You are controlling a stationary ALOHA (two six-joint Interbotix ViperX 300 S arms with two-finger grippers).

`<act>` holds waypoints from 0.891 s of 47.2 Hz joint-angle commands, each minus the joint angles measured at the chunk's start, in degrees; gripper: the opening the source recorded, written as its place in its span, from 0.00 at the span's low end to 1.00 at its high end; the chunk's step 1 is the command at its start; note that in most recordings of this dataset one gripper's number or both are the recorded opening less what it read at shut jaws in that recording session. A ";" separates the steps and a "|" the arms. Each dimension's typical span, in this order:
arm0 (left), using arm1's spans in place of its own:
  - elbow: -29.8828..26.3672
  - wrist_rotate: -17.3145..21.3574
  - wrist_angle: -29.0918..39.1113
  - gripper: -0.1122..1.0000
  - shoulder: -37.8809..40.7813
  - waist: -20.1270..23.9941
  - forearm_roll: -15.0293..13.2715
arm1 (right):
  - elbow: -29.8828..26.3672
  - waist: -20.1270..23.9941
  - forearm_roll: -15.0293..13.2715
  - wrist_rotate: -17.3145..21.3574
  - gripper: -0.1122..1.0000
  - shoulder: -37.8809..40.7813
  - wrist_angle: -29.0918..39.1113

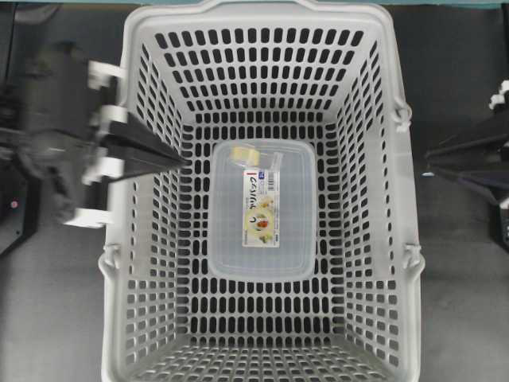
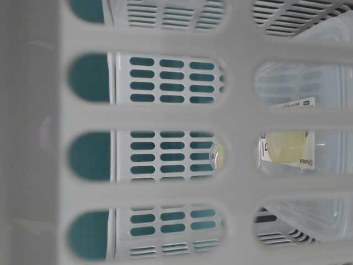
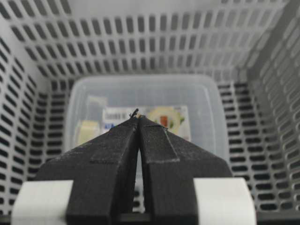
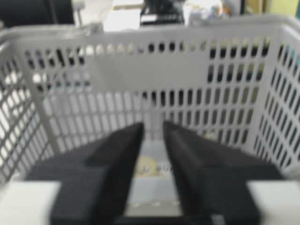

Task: Pick up the cellophane tape from the shopping basket with the left arm.
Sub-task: 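Move the left gripper over the basket toward the clear tape roll, then lower the open left gripper around the clear tape roll on the container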

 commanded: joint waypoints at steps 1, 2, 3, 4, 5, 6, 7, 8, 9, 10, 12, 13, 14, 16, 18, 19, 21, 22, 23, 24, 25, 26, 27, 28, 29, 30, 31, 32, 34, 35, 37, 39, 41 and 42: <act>-5.45 0.09 3.52 0.10 4.75 0.00 0.18 | -1.41 0.18 0.18 0.09 0.41 -0.35 -0.09; -6.42 0.09 4.39 0.10 5.54 0.00 0.18 | -1.41 0.26 0.18 0.00 0.46 -0.44 -0.09; -7.21 0.09 5.27 0.10 6.50 0.00 0.18 | -1.49 0.18 0.18 -0.09 0.51 -0.62 -0.09; -8.09 0.09 6.15 0.11 7.38 0.00 0.18 | -1.41 0.18 0.18 -0.18 0.56 -0.70 -0.09; -8.88 0.09 7.12 0.11 8.35 0.09 0.18 | -1.49 0.18 0.18 -0.18 0.61 -0.79 0.00; -9.67 0.18 8.09 0.11 9.14 0.09 0.18 | -1.41 0.18 0.18 -0.26 0.66 -0.88 -0.09; -10.46 0.09 8.96 0.11 10.11 0.18 0.18 | -1.41 0.18 0.18 -0.26 0.70 -0.88 0.00; -11.25 0.18 9.84 0.12 10.99 0.18 0.18 | -1.41 0.18 0.18 -0.26 0.74 -0.88 0.00; -12.04 0.09 10.72 0.13 11.78 0.26 0.18 | -1.41 0.18 0.18 -0.26 0.77 -0.97 0.00; -12.74 0.18 11.60 0.15 12.66 0.26 0.18 | -1.41 0.18 0.18 -0.26 0.79 -0.88 0.09; -14.59 0.18 13.71 0.20 14.85 0.35 0.18 | -1.23 0.18 0.18 -0.26 0.81 -0.97 0.44; -15.29 0.18 14.41 0.24 15.73 0.35 0.18 | -1.23 0.18 0.18 -0.18 0.81 -0.97 0.62; -15.91 0.18 15.12 0.29 16.61 0.35 0.18 | -1.23 0.18 0.18 -0.18 0.80 -0.97 0.88; -17.23 0.18 16.44 0.40 18.37 0.44 0.18 | -1.23 0.18 0.18 -0.18 0.80 -0.97 1.14; -18.81 0.18 17.84 0.53 20.39 0.44 0.18 | -1.05 0.18 0.18 0.00 0.80 -0.97 1.23; -19.34 0.09 18.28 0.58 21.18 0.35 0.18 | -1.05 0.18 0.18 0.00 0.80 -0.97 1.14; -20.57 -0.09 19.25 0.69 22.85 0.35 0.18 | -1.05 0.18 0.18 0.00 0.80 -0.97 1.23; -21.27 -0.26 19.60 0.75 23.73 0.35 0.18 | -0.97 0.18 0.18 -0.09 0.80 -0.97 1.14; -21.80 -0.35 20.04 0.79 24.61 0.26 0.18 | -0.97 0.18 0.18 0.00 0.80 -0.97 1.14; -22.41 -0.35 20.39 0.83 25.40 0.26 0.18 | -0.97 0.18 0.18 0.00 0.80 -1.05 1.14; -22.94 -0.35 20.65 0.86 26.28 0.26 0.18 | -0.97 0.18 0.18 -0.09 0.80 -1.05 1.14; -23.38 -0.35 21.01 0.89 27.16 0.18 0.18 | -0.97 0.18 0.18 0.00 0.80 -1.05 1.14; -24.08 -0.35 21.36 0.91 28.30 0.09 0.18 | -0.97 0.18 0.18 -0.09 0.80 -1.14 1.14; -24.52 -0.35 21.62 0.91 29.09 0.09 0.18 | -0.97 0.18 0.18 -0.09 0.80 -1.23 1.14; -24.87 -0.35 21.88 0.91 29.79 0.00 0.18 | -0.97 0.18 0.18 0.00 0.80 -1.32 1.14; -25.22 -0.35 21.97 0.91 30.41 0.00 0.18 | -0.97 0.18 0.18 0.00 0.80 -1.32 1.14; -25.49 -0.44 22.15 0.91 31.03 -0.18 0.18 | -0.97 0.18 0.18 -0.09 0.80 -1.32 1.14; -25.75 -0.44 22.32 0.90 31.73 -0.26 0.18 | -0.88 0.18 0.18 0.00 0.80 -1.41 1.14; -26.28 -0.53 22.41 0.90 33.22 -0.62 0.18 | -0.79 0.18 0.18 0.00 0.80 -1.49 1.14; -26.46 -0.62 22.41 0.90 33.75 -0.79 0.18 | -0.79 0.18 0.18 0.00 0.80 -1.58 1.14; -26.81 -0.70 22.41 0.90 34.80 -1.23 0.18 | -0.70 0.18 0.18 0.00 0.80 -1.85 1.14; -27.07 -0.88 22.41 0.90 36.12 -1.76 0.18 | -0.62 0.18 0.18 -0.09 0.80 -1.93 1.05; -26.89 -0.97 22.41 0.90 37.00 -2.11 0.18 | -0.53 0.18 0.18 -0.09 0.79 -2.11 0.97; -26.81 -0.97 22.41 0.90 37.35 -2.20 0.18 | -0.44 0.18 0.18 -0.09 0.79 -2.11 0.88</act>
